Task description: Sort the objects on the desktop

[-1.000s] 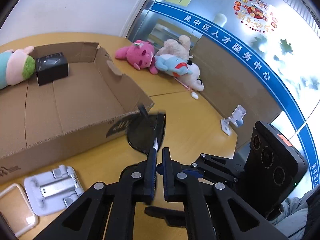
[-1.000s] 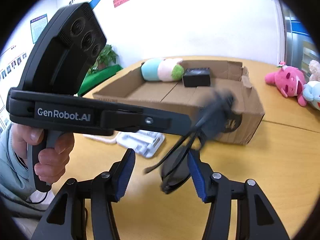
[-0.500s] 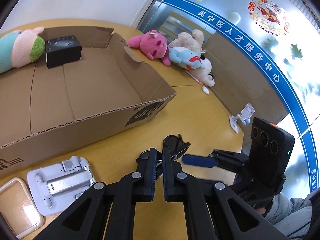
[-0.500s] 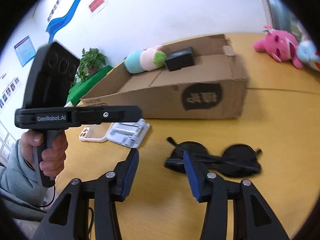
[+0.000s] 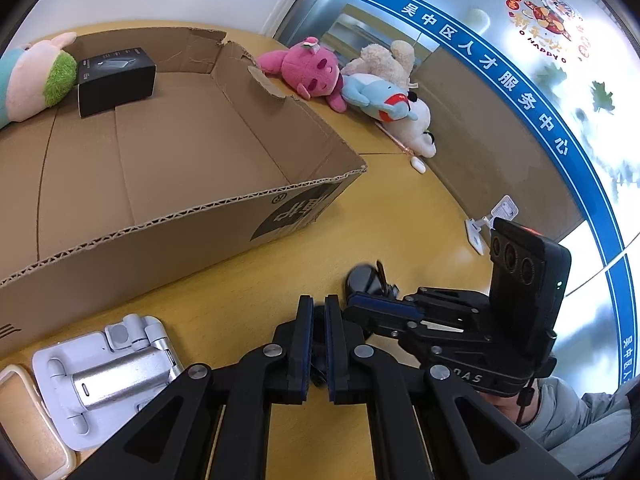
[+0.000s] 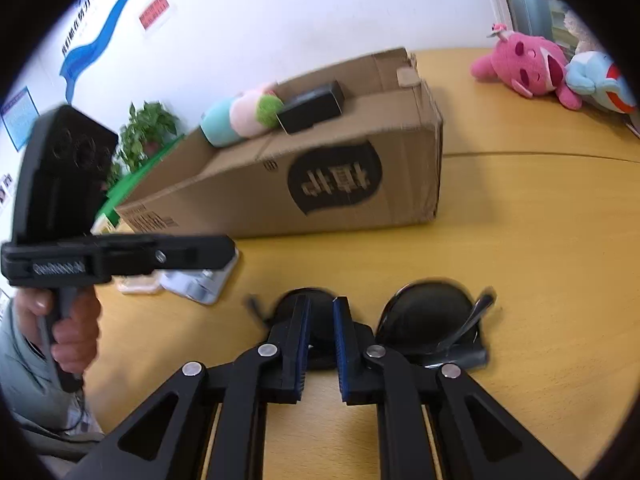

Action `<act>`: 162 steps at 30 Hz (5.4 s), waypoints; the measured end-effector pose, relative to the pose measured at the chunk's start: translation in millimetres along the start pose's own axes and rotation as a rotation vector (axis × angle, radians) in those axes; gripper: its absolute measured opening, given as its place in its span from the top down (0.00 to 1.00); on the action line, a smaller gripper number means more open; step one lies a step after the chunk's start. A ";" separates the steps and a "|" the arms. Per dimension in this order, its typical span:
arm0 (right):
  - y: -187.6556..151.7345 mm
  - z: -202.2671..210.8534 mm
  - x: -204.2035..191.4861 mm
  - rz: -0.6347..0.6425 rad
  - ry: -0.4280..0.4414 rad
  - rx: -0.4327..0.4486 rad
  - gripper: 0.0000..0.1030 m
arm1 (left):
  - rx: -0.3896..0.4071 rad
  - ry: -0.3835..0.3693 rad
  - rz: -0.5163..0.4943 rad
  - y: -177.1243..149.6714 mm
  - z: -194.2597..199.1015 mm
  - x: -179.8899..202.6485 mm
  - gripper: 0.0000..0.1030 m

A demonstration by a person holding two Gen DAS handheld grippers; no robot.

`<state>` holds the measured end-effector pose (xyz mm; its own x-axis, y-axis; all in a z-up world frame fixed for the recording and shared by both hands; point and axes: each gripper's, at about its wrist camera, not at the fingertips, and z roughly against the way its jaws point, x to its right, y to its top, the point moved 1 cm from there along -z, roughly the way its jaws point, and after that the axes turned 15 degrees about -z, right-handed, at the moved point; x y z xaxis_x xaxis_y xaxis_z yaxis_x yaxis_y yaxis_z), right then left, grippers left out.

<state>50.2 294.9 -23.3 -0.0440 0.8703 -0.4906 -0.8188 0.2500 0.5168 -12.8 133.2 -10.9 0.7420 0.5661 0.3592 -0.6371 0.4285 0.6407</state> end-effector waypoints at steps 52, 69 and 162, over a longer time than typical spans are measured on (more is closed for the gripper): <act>-17.3 9.9 11.0 -0.236 0.272 -0.087 0.91 | -0.149 -0.268 -0.007 -60.0 -45.0 53.6 0.92; 56.8 54.0 -60.7 -0.051 0.389 0.069 0.92 | 0.079 -0.143 -0.061 -6.4 38.0 43.2 0.95; 94.4 40.0 -127.4 0.179 -0.224 0.411 0.19 | 0.473 0.843 -0.065 47.9 181.0 16.8 0.00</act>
<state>1.4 224.6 116.1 -0.0023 0.9733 -0.2296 -0.5142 0.1958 0.8350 7.0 35.9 148.6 0.2620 0.9495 -0.1727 -0.3136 0.2530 0.9152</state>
